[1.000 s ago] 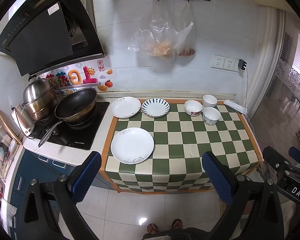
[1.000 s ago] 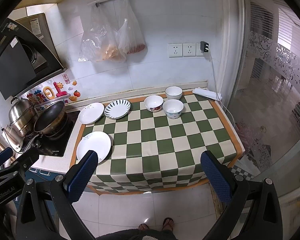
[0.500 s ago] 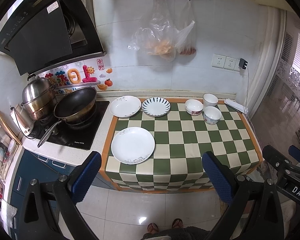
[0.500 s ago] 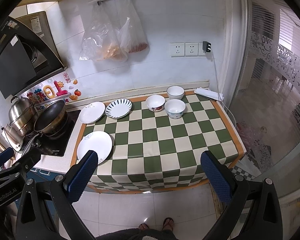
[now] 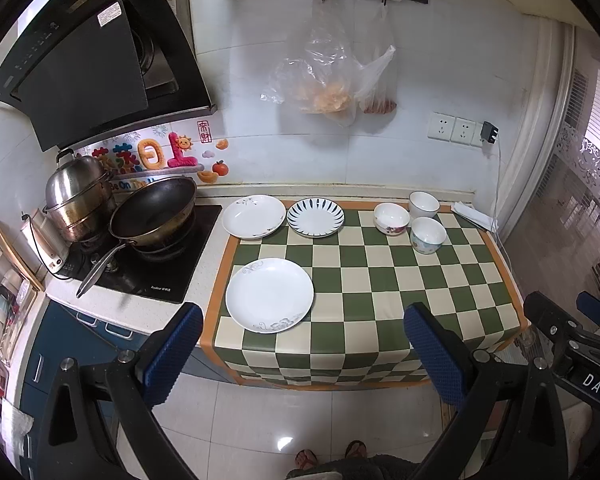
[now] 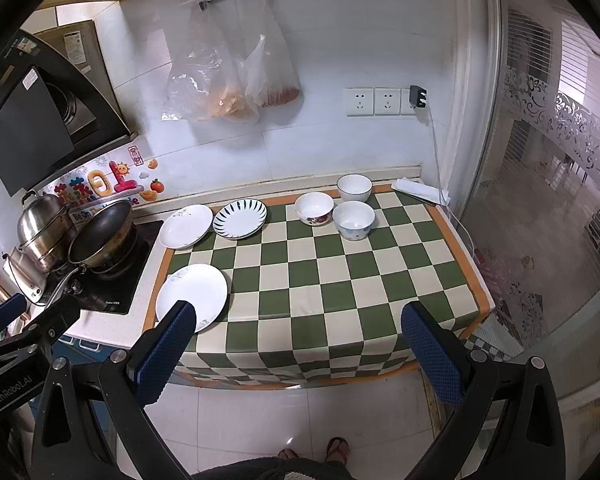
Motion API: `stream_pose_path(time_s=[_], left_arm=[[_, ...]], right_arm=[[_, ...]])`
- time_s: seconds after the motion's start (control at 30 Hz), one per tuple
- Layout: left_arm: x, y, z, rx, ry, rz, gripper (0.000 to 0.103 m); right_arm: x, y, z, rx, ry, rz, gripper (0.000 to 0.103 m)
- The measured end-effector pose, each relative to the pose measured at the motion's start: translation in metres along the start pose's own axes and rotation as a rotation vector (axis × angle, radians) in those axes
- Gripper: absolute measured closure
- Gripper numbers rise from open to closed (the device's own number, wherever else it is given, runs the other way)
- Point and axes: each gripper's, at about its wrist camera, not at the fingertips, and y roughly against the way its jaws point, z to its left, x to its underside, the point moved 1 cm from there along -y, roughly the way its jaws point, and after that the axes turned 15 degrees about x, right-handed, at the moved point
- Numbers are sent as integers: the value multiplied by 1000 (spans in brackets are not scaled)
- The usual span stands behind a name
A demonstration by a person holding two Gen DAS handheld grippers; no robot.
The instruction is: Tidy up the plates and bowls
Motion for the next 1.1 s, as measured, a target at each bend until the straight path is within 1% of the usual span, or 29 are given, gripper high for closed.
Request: stream_pose_path(time_s=[0.37, 0.53, 0.57, 0.6, 0.63, 0.7, 0.83, 0.9, 0.93, 1.0, 1.1], left_arm=[[0, 0, 0, -3, 0, 1, 0], [5, -10, 20, -41, 0, 0, 0], [5, -15, 26, -42, 3, -5, 0], [7, -20, 32, -50, 5, -10, 0], [10, -27, 40, -69, 7, 1, 0], [13, -41, 56, -81, 15, 13, 0], [19, -77, 96, -131, 48, 64, 0], [21, -102, 117, -122, 80, 111, 0], [22, -117, 129, -133, 105, 138, 0], [26, -145, 149, -117, 143, 197, 0], [30, -186, 176, -119, 194, 271, 0]], right_arm=[[0, -1, 9, -9, -10, 5, 0], [3, -17, 15, -33, -27, 18, 0], [5, -23, 20, -50, -23, 14, 0], [8, -31, 25, -72, -16, 21, 0], [10, -39, 31, -88, -11, 37, 0], [14, -58, 46, -121, -4, 77, 0], [24, -102, 79, -150, 21, 158, 0], [28, -130, 100, -171, 40, 210, 0], [28, -143, 109, -182, 48, 228, 0], [28, -176, 128, -203, 62, 275, 0], [27, -229, 154, -234, 72, 352, 0]])
